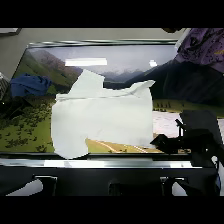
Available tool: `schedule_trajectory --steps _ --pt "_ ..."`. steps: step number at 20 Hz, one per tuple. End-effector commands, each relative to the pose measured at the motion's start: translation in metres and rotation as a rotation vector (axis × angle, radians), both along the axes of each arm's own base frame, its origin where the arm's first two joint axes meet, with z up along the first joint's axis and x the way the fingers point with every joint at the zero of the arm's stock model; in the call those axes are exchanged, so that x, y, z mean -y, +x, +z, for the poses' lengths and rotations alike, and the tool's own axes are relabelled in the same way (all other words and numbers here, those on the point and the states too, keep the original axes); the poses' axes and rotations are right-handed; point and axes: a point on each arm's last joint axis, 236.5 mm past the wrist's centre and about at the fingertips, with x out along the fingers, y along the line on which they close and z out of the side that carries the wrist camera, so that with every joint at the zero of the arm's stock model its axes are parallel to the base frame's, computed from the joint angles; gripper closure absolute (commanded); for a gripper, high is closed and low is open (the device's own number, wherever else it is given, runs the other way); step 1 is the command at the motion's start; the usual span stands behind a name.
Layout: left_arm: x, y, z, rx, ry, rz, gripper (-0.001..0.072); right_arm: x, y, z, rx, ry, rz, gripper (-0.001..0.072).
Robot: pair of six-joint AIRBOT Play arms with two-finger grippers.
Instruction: Fold the clothes and pants, and hang the long-sleeved shirts on hangers.
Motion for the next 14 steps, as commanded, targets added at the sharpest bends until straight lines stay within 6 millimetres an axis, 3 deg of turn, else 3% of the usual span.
schedule_trajectory --steps 1,3,5,7,9,11,14 --pt "0.001 -0.003 -0.001 -0.016 -0.015 0.017 0.0095 -0.009 0.001 -0.014 -0.031 0.058 -0.023 0.0195" --pt "0.001 -0.003 -0.001 -0.023 -0.027 0.047 0.0094 -0.011 -0.001 -0.019 -0.058 0.073 -0.031 0.0204" --pt "0.001 -0.003 -0.001 -0.022 -0.027 0.048 0.0094 -0.009 0.001 -0.022 -0.060 0.070 -0.044 0.0327" --pt "-0.003 -0.004 -0.002 -0.020 -0.021 0.043 0.0094 -0.008 0.004 -0.024 -0.052 0.061 -0.050 0.0580" --pt "-0.008 -0.014 -0.011 -0.027 -0.051 0.053 0.0094 -0.007 0.005 -0.023 -0.049 0.060 -0.051 0.0669" --pt "-0.005 -0.031 -0.030 -0.027 -0.150 0.062 0.0094 -0.007 0.006 -0.022 -0.041 0.056 -0.051 0.0682" --pt "0.020 -0.062 -0.067 -0.050 -0.299 0.041 0.0094 -0.006 0.009 -0.014 -0.012 0.050 -0.049 0.0682"
